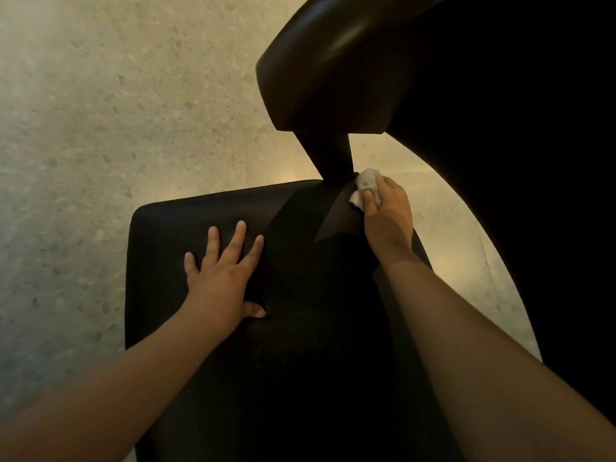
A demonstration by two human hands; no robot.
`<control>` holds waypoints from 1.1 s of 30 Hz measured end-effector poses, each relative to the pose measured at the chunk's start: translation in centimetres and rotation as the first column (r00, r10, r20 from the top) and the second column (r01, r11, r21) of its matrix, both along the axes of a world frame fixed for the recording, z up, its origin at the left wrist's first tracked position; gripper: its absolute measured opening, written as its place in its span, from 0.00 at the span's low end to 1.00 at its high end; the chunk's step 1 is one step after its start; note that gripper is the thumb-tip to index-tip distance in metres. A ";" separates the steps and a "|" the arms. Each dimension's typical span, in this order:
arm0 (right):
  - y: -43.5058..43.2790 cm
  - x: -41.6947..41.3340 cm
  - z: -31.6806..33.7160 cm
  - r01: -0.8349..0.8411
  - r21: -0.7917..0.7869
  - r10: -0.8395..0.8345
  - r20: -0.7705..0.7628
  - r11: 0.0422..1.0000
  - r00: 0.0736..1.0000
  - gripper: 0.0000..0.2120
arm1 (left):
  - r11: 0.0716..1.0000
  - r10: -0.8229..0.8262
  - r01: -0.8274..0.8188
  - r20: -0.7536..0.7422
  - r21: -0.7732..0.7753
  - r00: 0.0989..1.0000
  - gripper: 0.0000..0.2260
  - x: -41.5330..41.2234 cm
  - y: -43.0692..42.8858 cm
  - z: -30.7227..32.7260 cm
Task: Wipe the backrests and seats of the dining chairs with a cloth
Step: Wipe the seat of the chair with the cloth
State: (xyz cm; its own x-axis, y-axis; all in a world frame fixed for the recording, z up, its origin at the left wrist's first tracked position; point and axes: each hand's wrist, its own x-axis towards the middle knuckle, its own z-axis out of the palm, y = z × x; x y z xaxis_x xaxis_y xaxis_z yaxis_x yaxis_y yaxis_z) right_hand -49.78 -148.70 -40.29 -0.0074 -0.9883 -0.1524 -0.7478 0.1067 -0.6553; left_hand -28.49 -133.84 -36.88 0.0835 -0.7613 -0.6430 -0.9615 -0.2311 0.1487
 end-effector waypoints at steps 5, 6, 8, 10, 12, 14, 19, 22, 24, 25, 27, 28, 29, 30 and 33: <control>3.2 0.8 0.3 -0.217 -0.062 0.216 -0.026 0.974 0.976 0.20 | 1.000 0.001 -0.001 -0.009 -0.010 1.000 0.52 0.0 0.0 0.3; 3.7 1.0 0.5 -0.256 -0.058 0.256 -0.017 0.965 0.967 0.19 | 1.000 0.002 -0.002 -0.013 -0.019 1.000 0.52 0.1 0.0 0.4; 3.7 1.0 0.9 -0.266 -0.085 0.267 0.002 0.960 0.964 0.17 | 0.999 0.001 -0.002 -0.027 -0.034 1.000 0.52 0.2 0.3 0.5; 2.3 0.7 1.2 -0.175 -0.170 0.174 -0.022 0.970 0.984 0.17 | 0.999 0.004 -0.006 -0.033 -0.052 0.999 0.52 0.4 0.7 0.4; 0.5 0.5 1.3 -0.082 -0.184 0.073 -0.055 0.979 0.996 0.18 | 0.998 0.022 -0.024 -0.036 -0.063 0.999 0.54 0.5 0.9 0.3; 0.0 1.0 0.8 -0.070 -0.120 0.065 -0.049 0.990 0.997 0.19 | 0.997 0.035 -0.038 -0.037 -0.068 0.999 0.54 0.5 1.0 0.1; 4.7 2.7 0.5 -0.206 -0.098 0.203 -0.040 0.974 0.978 0.21 | 0.996 0.029 -0.032 -0.036 -0.079 0.999 0.53 0.7 0.8 -0.3; 6.4 2.2 1.2 -0.281 -0.054 0.281 -0.003 0.958 0.960 0.18 | 0.995 0.033 -0.036 -0.034 -0.093 0.999 0.54 0.7 0.8 -0.4; 5.8 1.8 2.1 -0.259 -0.060 0.261 0.031 0.964 0.965 0.15 | 0.991 0.038 -0.043 -0.036 -0.128 0.999 0.54 0.7 1.2 -0.3; 5.1 1.8 2.5 -0.226 -0.086 0.229 0.039 0.970 0.973 0.14 | 0.987 0.039 -0.044 -0.030 -0.157 0.999 0.53 0.8 1.6 -0.3; 3.3 2.2 3.1 -0.169 -0.160 0.176 0.027 0.972 0.984 0.14 | 0.975 0.051 -0.047 0.013 -0.215 0.999 0.53 1.1 2.7 -0.4; 2.4 2.5 3.1 -0.163 -0.183 0.167 0.005 0.969 0.986 0.15 | 0.971 0.068 -0.057 0.036 -0.234 0.997 0.53 1.3 3.2 -0.5; 1.7 2.9 2.9 -0.172 -0.183 0.172 -0.020 0.968 0.985 0.16 | 0.968 0.089 -0.075 0.049 -0.239 0.995 0.52 1.5 3.5 -0.7; 1.3 3.4 2.5 -0.190 -0.155 0.186 -0.041 0.969 0.982 0.17 | 0.968 0.107 -0.093 0.051 -0.234 0.993 0.52 1.6 3.8 -0.9; 2.0 4.9 1.1 -0.176 -0.064 0.173 -0.055 0.982 0.983 0.19 | 0.969 0.120 -0.109 0.033 -0.222 0.992 0.51 2.0 4.0 -1.8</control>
State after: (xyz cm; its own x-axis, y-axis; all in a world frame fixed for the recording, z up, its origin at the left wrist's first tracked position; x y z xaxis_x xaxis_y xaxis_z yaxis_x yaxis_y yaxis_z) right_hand -44.85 -146.71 -39.23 0.1605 -0.9831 -0.0883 -0.7825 -0.0722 -0.6185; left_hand -26.54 -129.79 -38.67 0.2038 -0.8671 -0.4545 -0.9375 -0.3066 0.1647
